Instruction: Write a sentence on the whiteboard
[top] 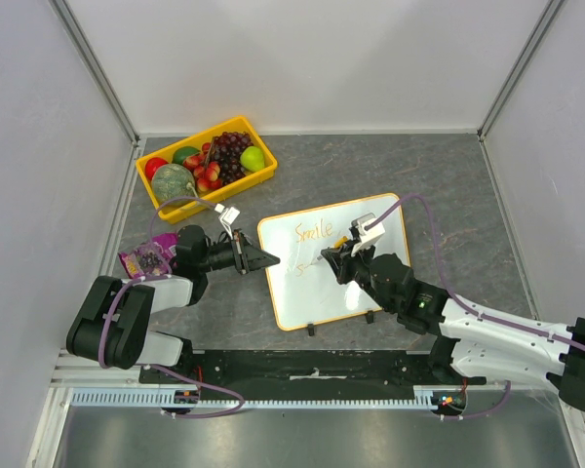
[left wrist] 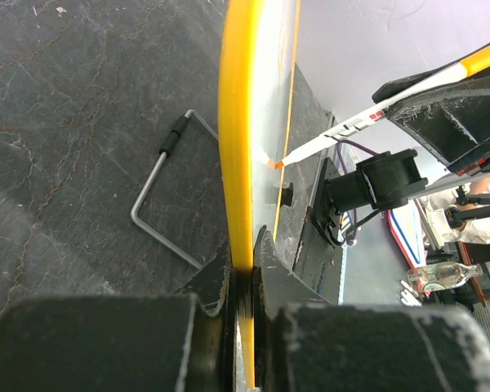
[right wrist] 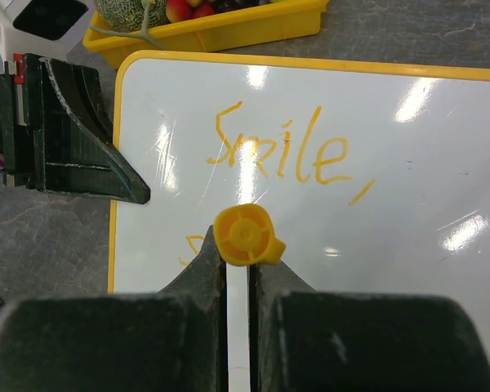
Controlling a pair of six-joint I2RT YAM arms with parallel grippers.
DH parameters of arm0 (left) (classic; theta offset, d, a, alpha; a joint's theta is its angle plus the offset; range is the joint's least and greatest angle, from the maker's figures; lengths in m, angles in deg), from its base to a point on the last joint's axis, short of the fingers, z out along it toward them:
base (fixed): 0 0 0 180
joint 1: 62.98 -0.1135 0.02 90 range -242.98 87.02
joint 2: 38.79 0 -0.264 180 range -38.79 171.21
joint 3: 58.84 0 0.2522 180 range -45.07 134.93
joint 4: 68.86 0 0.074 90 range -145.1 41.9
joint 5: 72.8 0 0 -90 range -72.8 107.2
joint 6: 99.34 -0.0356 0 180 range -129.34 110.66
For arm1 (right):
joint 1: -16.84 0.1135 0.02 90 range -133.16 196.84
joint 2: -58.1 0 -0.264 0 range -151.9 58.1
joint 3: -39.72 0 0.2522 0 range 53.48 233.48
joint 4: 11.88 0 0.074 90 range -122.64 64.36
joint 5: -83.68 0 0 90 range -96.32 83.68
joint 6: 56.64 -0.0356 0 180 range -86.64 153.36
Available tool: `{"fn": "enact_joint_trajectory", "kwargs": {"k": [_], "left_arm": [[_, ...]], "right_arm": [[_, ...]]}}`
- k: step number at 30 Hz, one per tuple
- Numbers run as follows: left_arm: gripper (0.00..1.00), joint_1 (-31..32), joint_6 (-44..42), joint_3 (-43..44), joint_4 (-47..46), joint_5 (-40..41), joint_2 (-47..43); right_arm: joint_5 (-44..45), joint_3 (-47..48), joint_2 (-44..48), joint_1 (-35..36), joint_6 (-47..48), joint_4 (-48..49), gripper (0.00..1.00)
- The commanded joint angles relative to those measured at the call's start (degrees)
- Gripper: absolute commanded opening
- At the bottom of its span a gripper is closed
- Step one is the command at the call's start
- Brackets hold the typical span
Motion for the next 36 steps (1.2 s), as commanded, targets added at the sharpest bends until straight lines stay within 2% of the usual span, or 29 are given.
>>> {"fn": "enact_joint_trajectory", "kwargs": {"k": [1, 8, 15, 22, 36], "left_arm": [[0.02, 1.2, -10.1, -0.7, 3.7, 0.5, 1.2], [0.02, 1.2, -10.1, -0.6, 3.7, 0.5, 1.3], [0.02, 1.2, -10.1, -0.6, 3.7, 0.5, 1.2], [0.02, 1.2, -10.1, -0.6, 3.7, 0.4, 1.2], [0.02, 1.1, -10.2, -0.6, 3.7, 0.4, 1.2]], "right_arm": [[1.5, 0.7, 0.5, -0.5, 0.9, -0.2, 0.00], [0.5, 1.4, 2.2, -0.5, 1.1, 3.6, 0.00], [0.0, 2.4, -0.5, -0.5, 1.6, 5.3, 0.00], [0.8, -0.5, -0.5, -0.6, 0.7, 7.9, 0.00], [-1.1, -3.5, -0.3, -0.6, -0.2, 4.6, 0.00]]}}
